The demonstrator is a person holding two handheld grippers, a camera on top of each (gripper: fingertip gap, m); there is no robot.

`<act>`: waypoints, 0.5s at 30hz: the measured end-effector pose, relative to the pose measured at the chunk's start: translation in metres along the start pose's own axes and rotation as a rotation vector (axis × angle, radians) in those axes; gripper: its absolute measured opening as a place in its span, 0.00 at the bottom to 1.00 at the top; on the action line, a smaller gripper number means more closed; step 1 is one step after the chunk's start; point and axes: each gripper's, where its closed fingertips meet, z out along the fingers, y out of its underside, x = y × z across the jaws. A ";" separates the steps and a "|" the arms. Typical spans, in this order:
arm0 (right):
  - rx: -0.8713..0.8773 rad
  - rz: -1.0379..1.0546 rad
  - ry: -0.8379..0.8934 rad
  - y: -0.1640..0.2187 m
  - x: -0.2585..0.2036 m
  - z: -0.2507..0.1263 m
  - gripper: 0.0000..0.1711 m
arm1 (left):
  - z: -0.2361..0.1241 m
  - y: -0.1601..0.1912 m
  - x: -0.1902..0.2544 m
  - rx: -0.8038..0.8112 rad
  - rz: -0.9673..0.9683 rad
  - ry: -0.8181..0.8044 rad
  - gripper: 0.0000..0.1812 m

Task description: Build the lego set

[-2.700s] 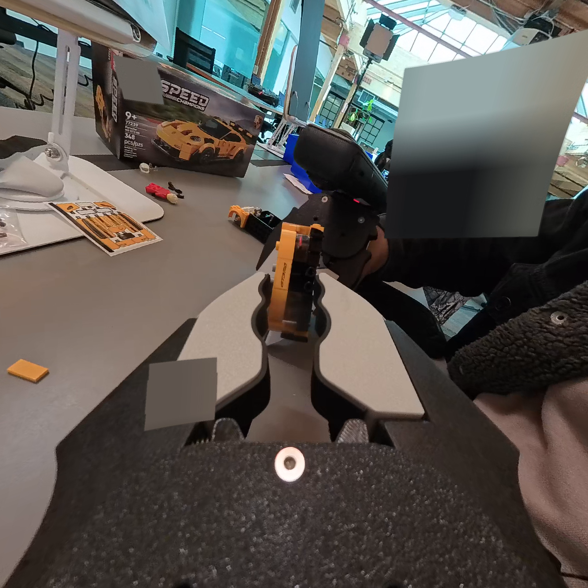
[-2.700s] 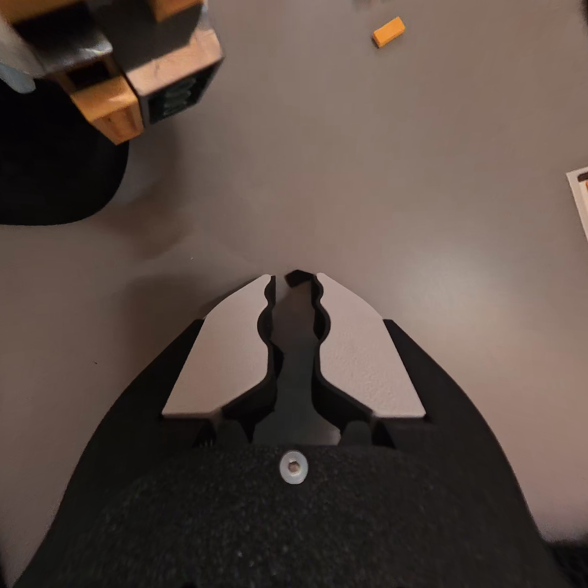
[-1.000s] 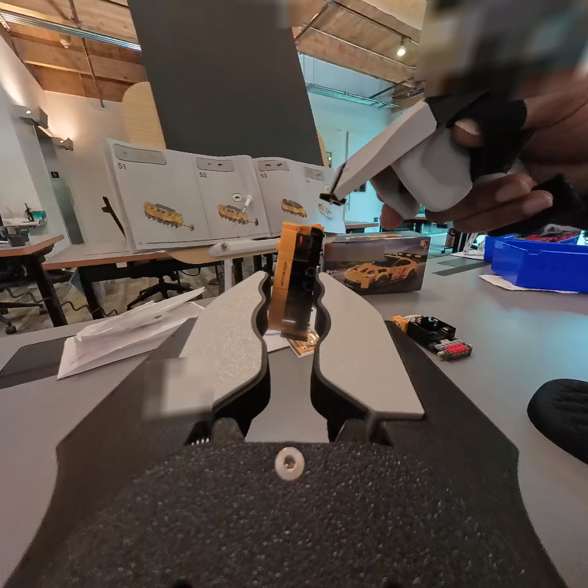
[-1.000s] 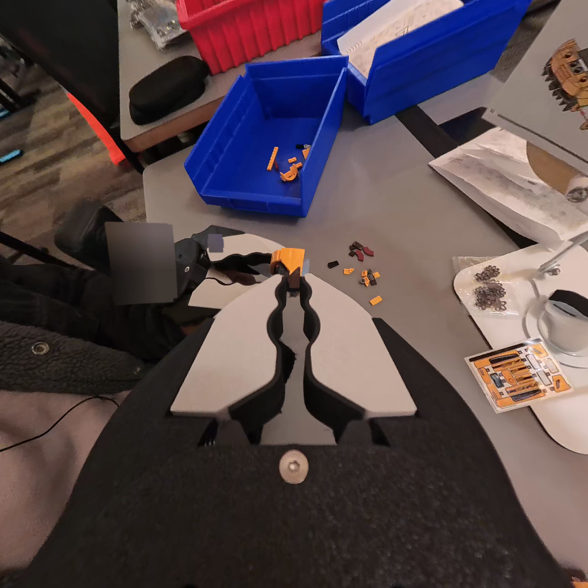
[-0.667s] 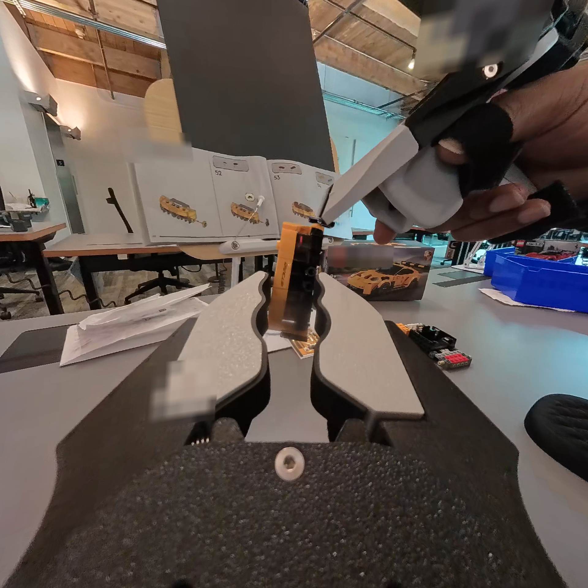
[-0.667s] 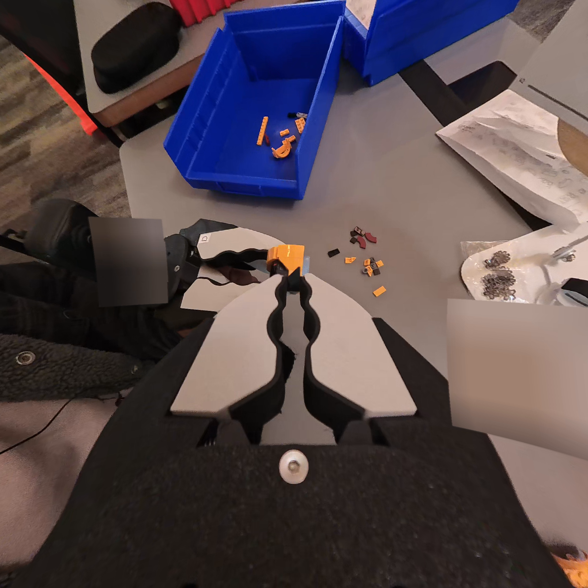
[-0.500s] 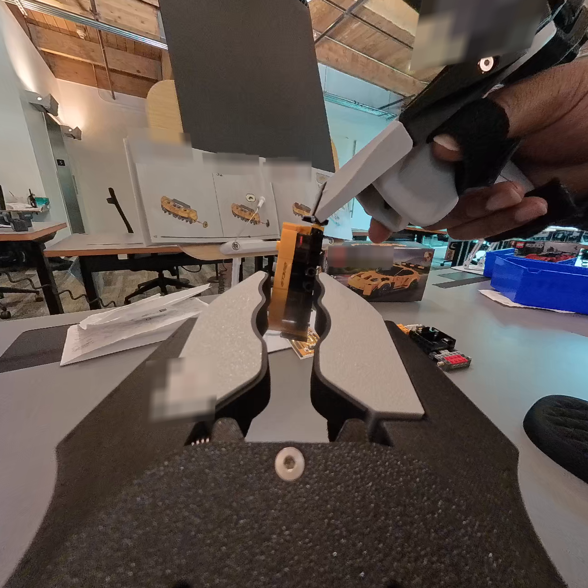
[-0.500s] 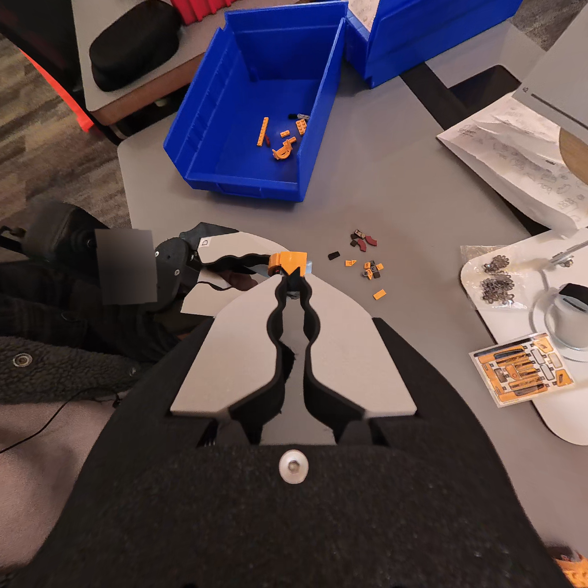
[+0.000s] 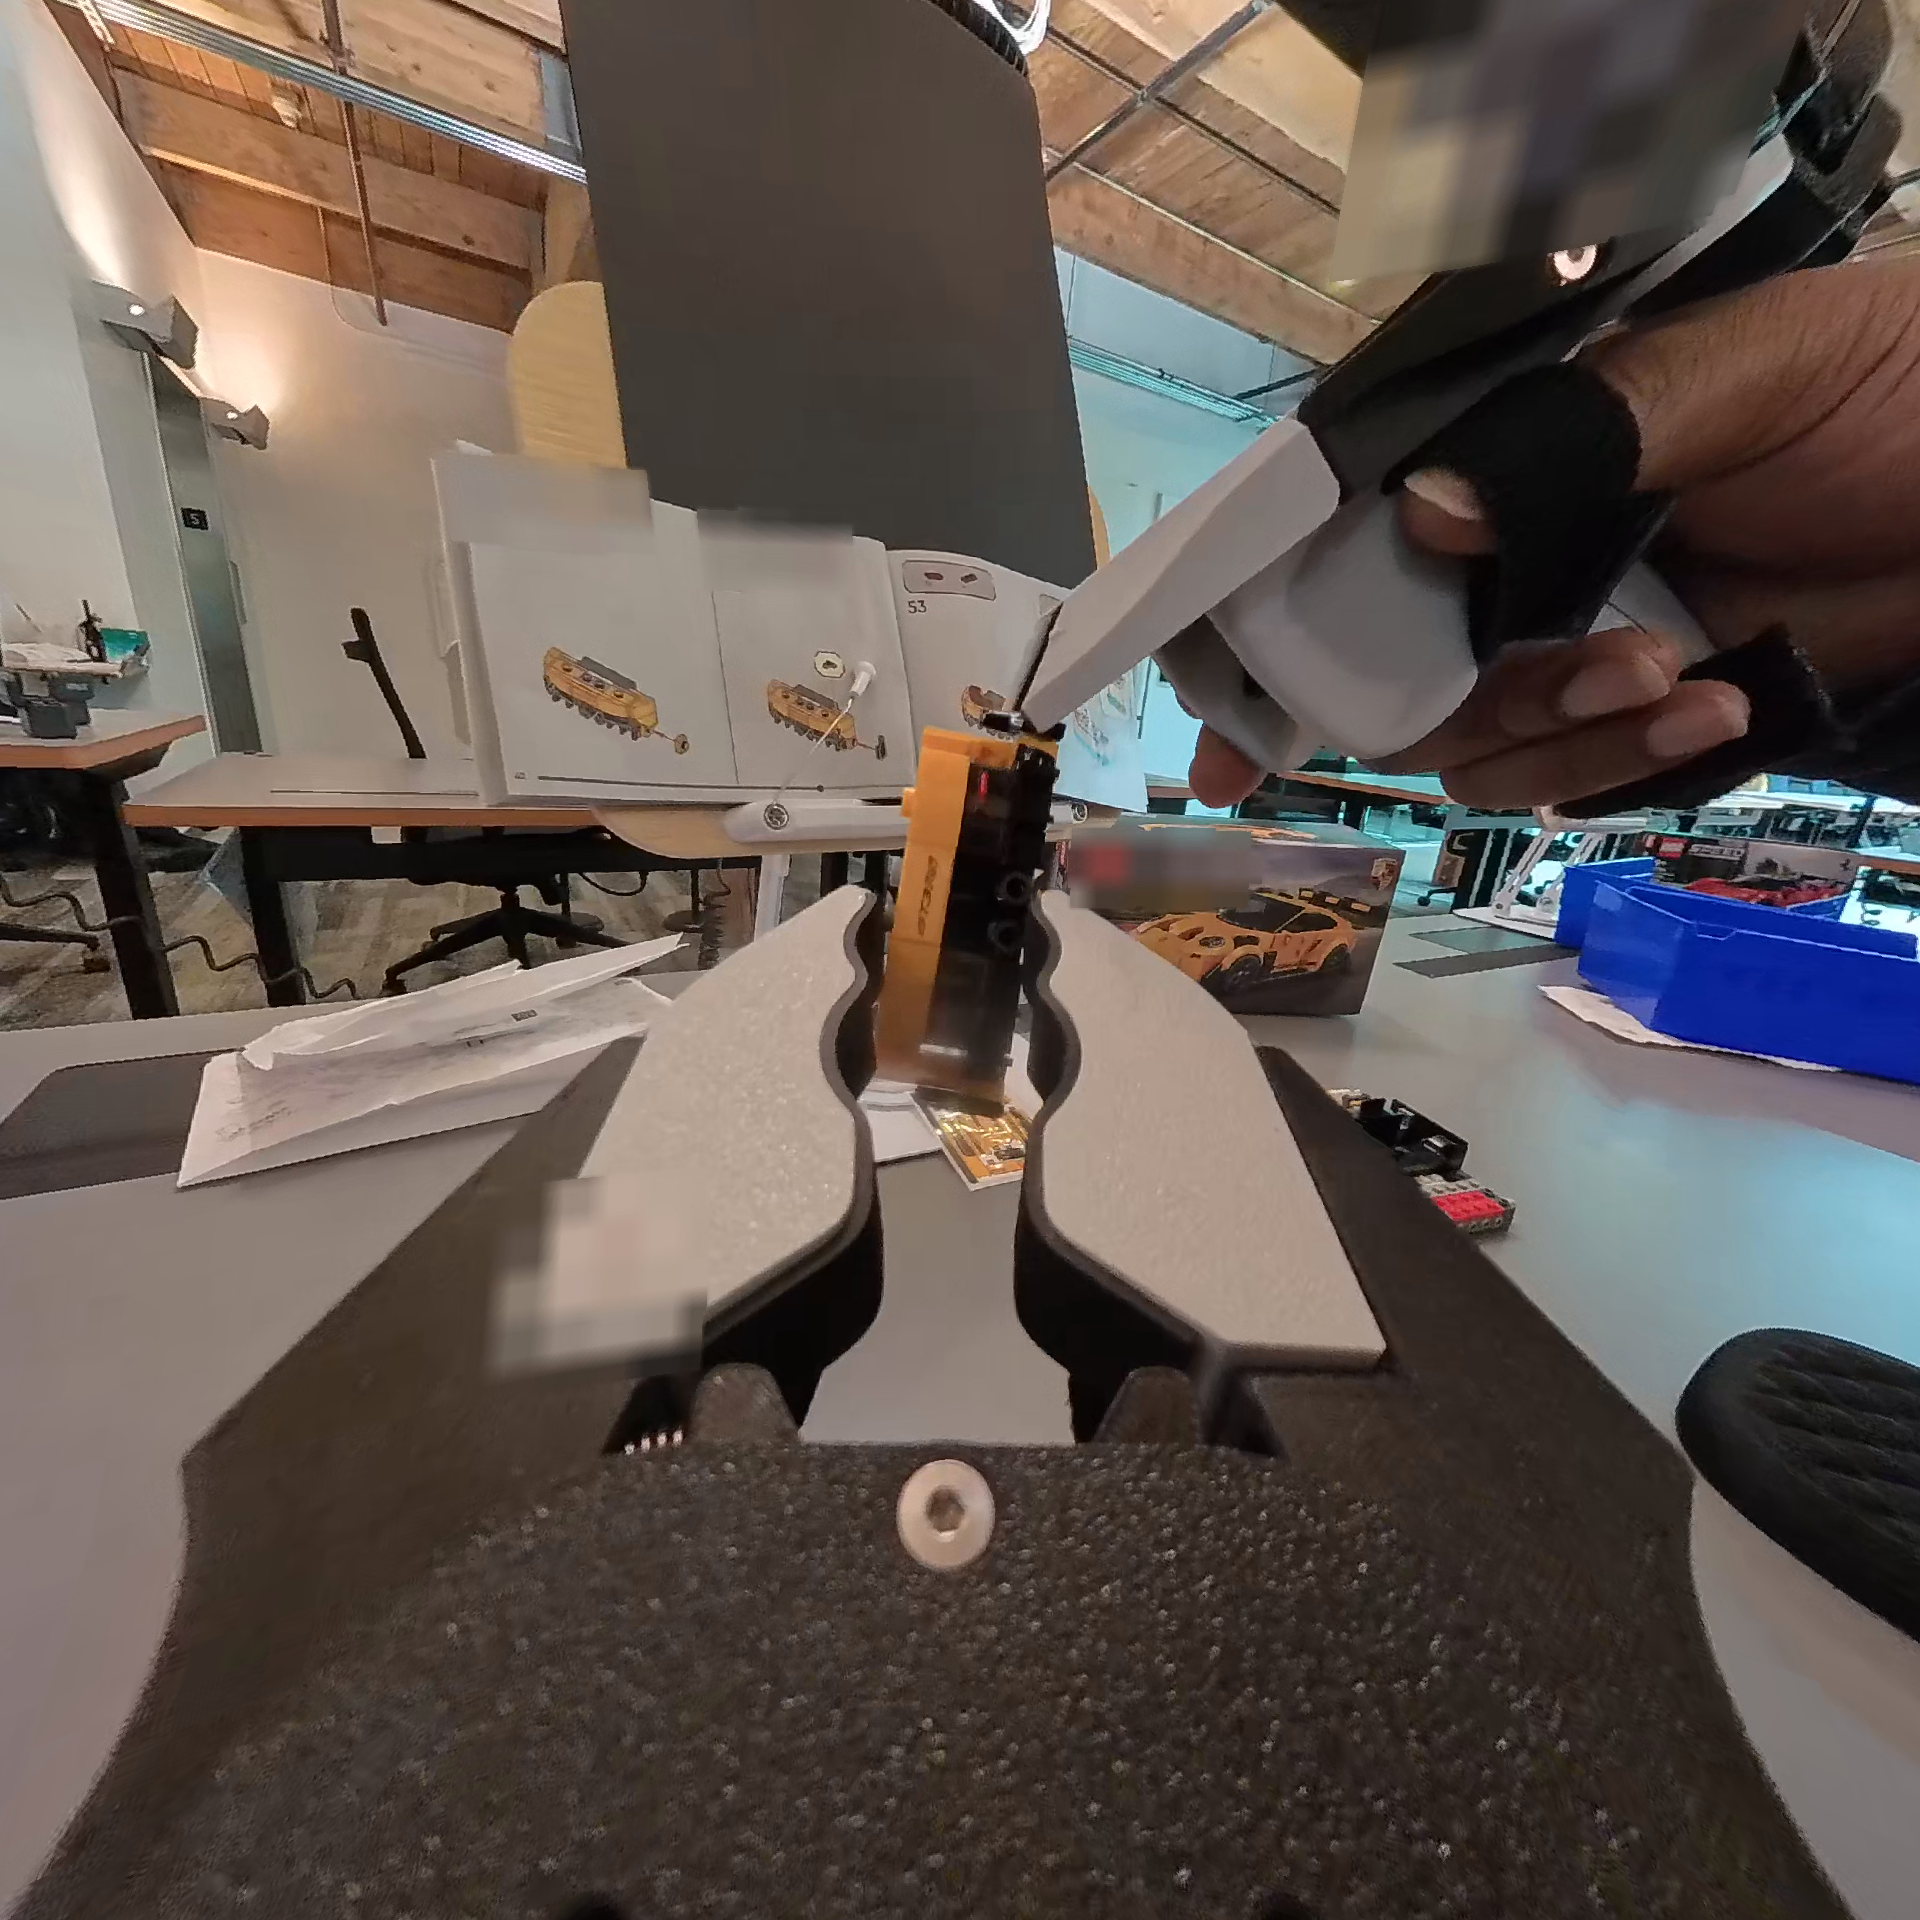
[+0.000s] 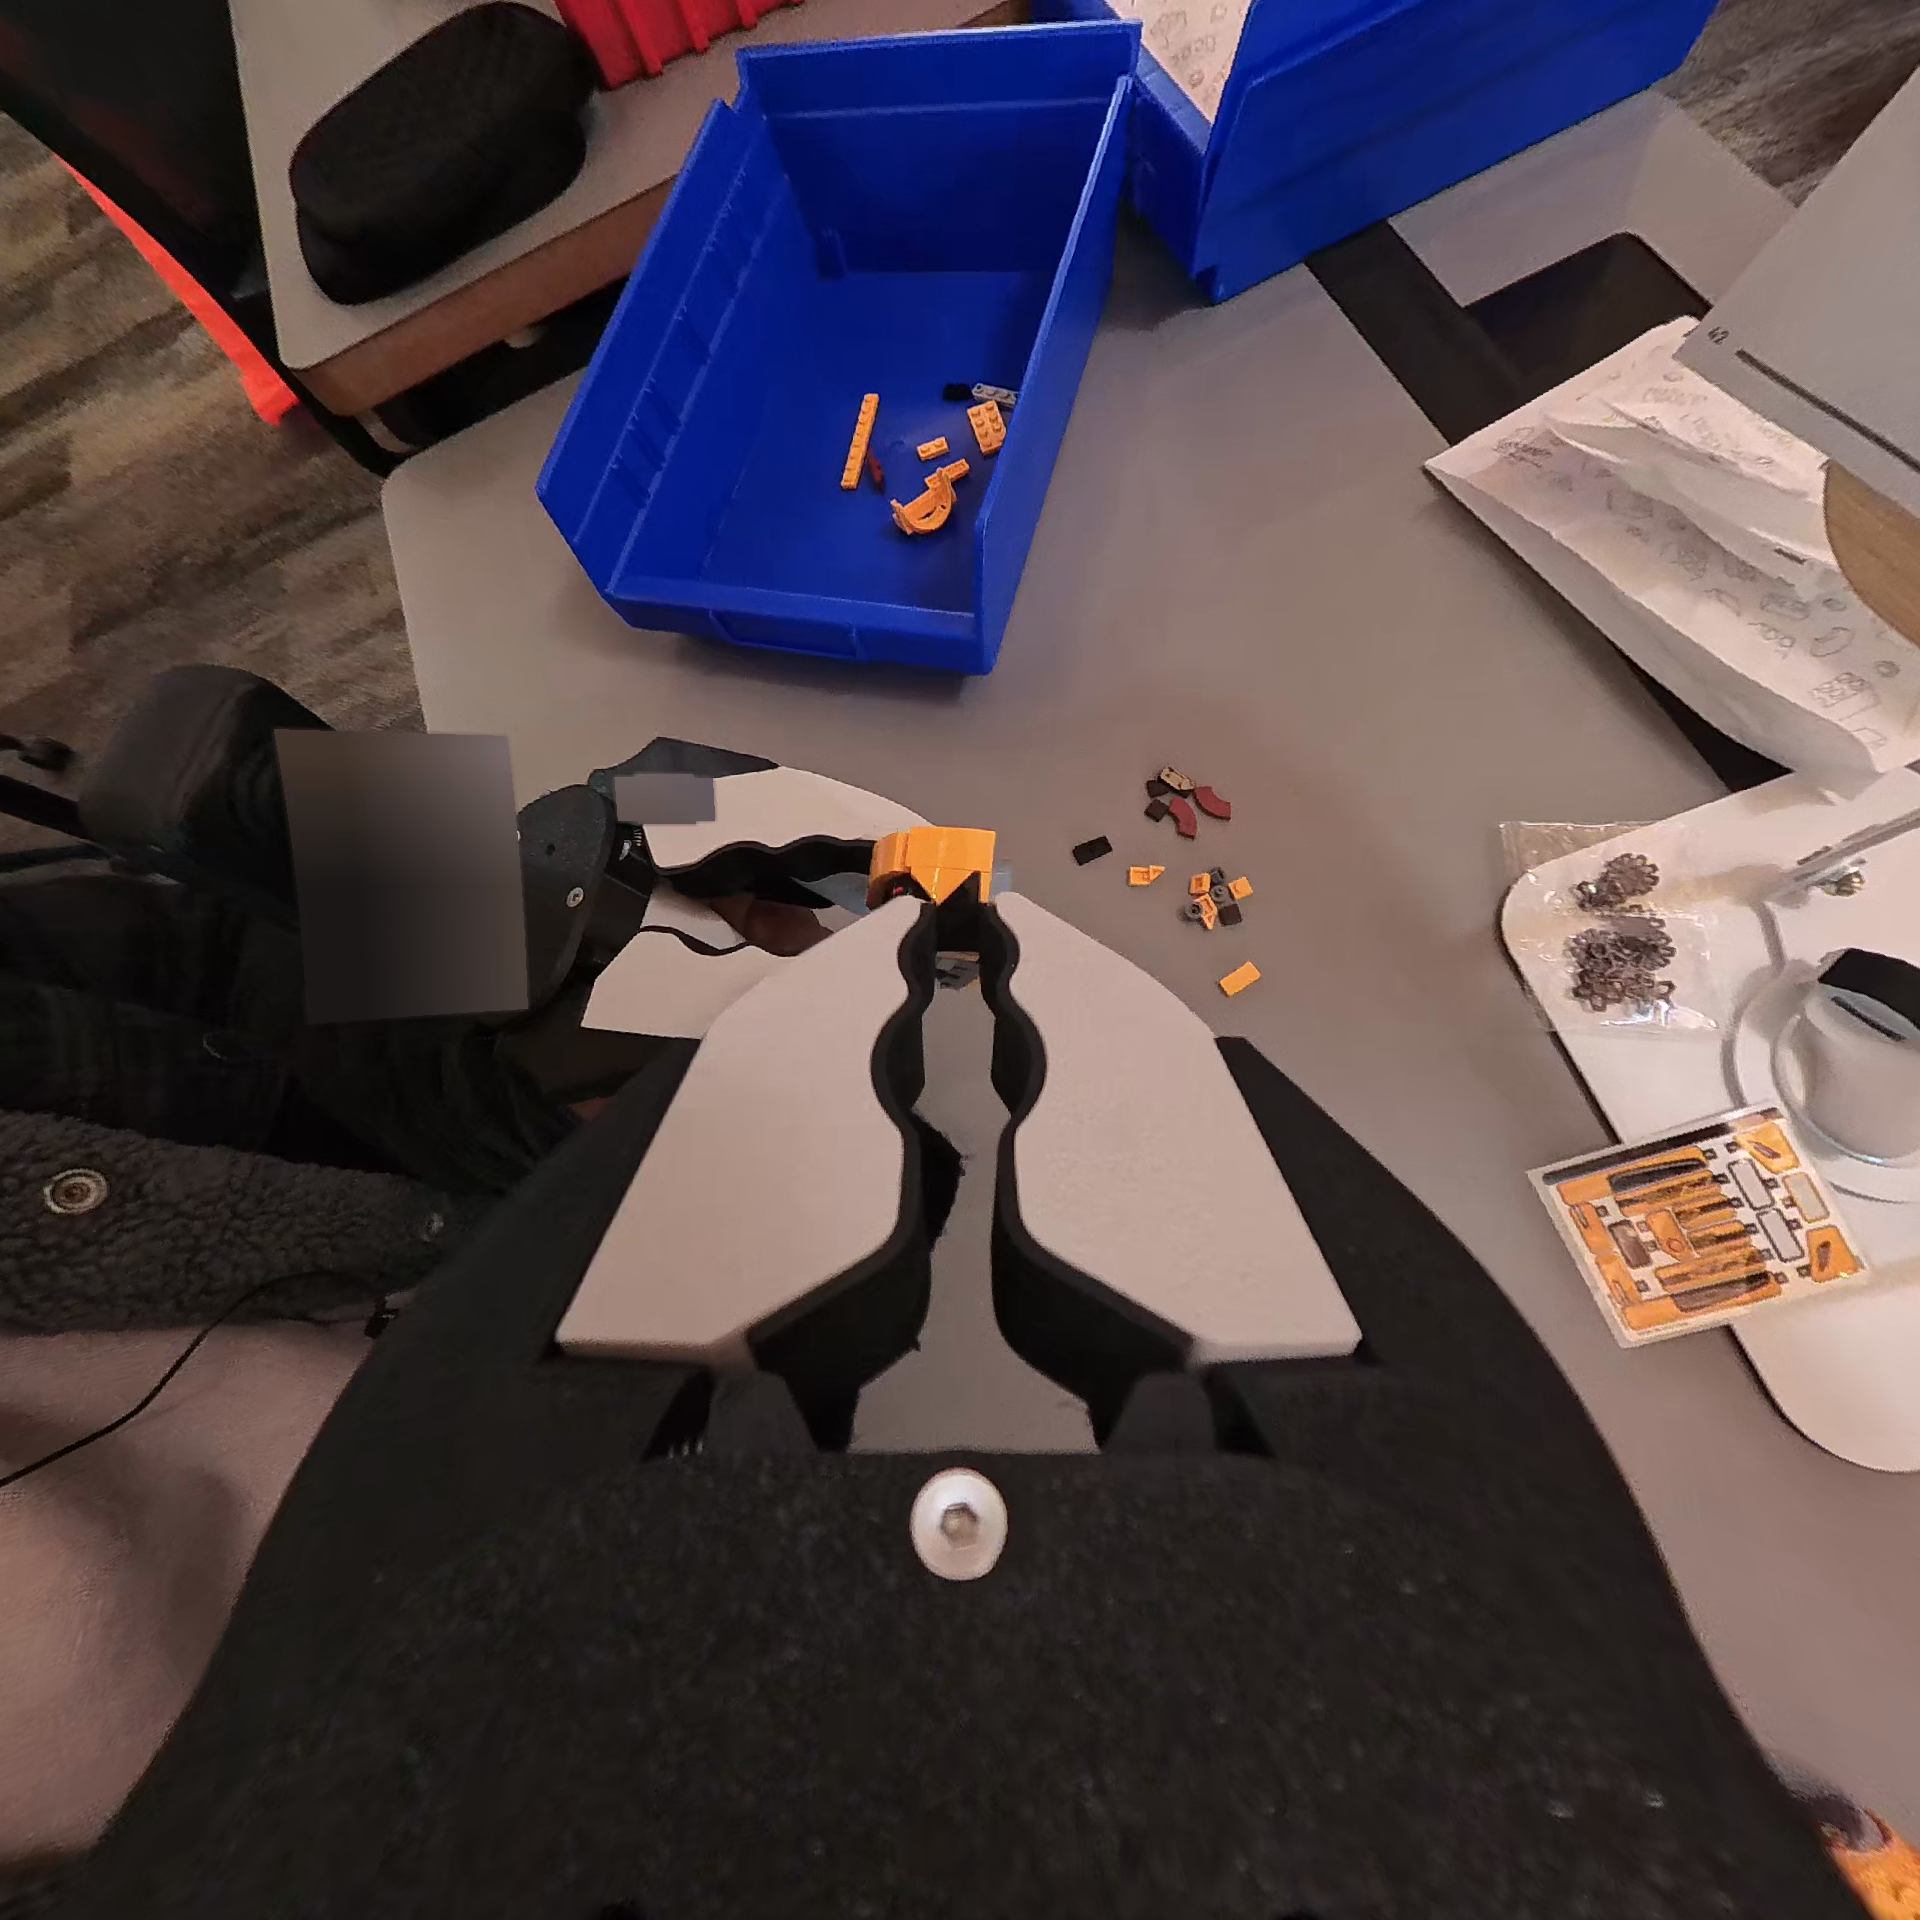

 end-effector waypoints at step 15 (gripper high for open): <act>0.004 0.037 -0.040 -0.004 -0.004 0.001 0.05 | -0.002 -0.004 -0.001 0.017 -0.031 0.009 0.14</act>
